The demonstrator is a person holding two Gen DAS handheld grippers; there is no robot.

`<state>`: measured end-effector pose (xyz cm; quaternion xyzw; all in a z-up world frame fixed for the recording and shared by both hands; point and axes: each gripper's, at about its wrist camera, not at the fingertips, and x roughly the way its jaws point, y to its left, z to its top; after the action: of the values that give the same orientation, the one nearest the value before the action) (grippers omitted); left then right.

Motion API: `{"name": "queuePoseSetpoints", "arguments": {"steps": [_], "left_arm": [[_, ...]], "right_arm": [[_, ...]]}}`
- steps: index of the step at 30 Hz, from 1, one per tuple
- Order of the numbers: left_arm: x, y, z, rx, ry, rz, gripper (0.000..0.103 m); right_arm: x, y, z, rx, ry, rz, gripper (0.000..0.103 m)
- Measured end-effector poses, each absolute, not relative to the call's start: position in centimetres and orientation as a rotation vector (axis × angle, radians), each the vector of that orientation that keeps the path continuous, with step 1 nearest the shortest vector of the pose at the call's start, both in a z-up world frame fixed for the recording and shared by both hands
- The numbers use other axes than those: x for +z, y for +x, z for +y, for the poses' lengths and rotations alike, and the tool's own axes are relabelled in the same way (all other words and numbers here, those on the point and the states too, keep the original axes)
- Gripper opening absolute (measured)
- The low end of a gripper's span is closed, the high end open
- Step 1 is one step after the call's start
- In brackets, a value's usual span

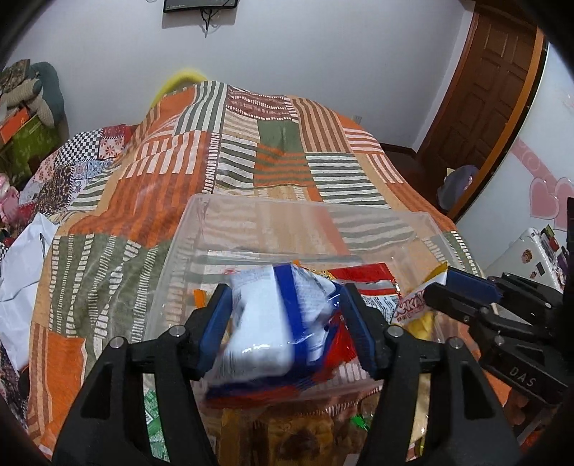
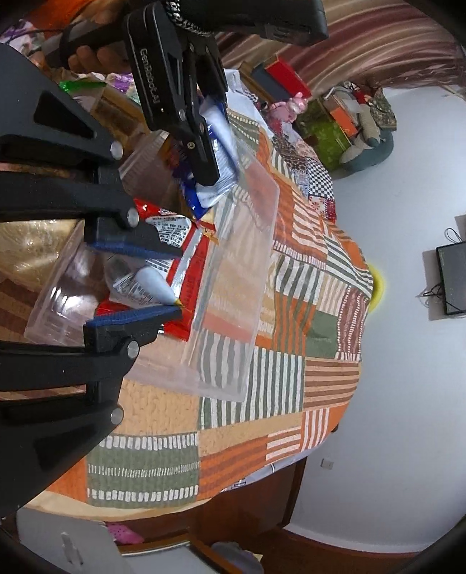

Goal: Organize snacks
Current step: 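Release the blue bag into the box with the left tool while the right tool drops the chip packet in, then reach the left tool to the purple-labelled roll snack and grasp it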

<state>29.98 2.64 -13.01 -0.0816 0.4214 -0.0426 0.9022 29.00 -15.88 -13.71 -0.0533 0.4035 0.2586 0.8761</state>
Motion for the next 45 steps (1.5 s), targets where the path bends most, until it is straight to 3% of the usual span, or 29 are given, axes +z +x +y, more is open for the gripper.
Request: {"name": "queuePoseSetpoints", "arguments": {"steps": [1, 3, 10, 19, 29, 45], "left_arm": [[-12.7, 29.7, 2.6, -0.092, -0.164, 0.862, 0.063], [-12.0, 29.2, 2.4, -0.089, -0.146, 0.844, 0.065], [-9.0, 26.6, 2.4, -0.095, -0.127, 0.777, 0.068], [-4.7, 21.2, 3.1, -0.079, -0.089, 0.667, 0.079], [-3.6, 15.5, 5.0, -0.037, -0.080, 0.626, 0.089], [-9.1, 10.6, 9.2, 0.039, -0.092, 0.743, 0.090]], "right_arm": [[-13.6, 28.9, -15.9, 0.536, -0.113, 0.838, 0.044], [-13.2, 28.3, -16.0, 0.525, -0.125, 0.811, 0.051], [-10.8, 25.9, -16.0, 0.526, -0.159, 0.742, 0.059], [-8.1, 22.5, -17.1, 0.528, -0.154, 0.667, 0.068], [-7.5, 18.8, -17.9, 0.521, -0.162, 0.639, 0.071], [-11.2, 15.1, -18.2, 0.498, -0.185, 0.725, 0.076]]}}
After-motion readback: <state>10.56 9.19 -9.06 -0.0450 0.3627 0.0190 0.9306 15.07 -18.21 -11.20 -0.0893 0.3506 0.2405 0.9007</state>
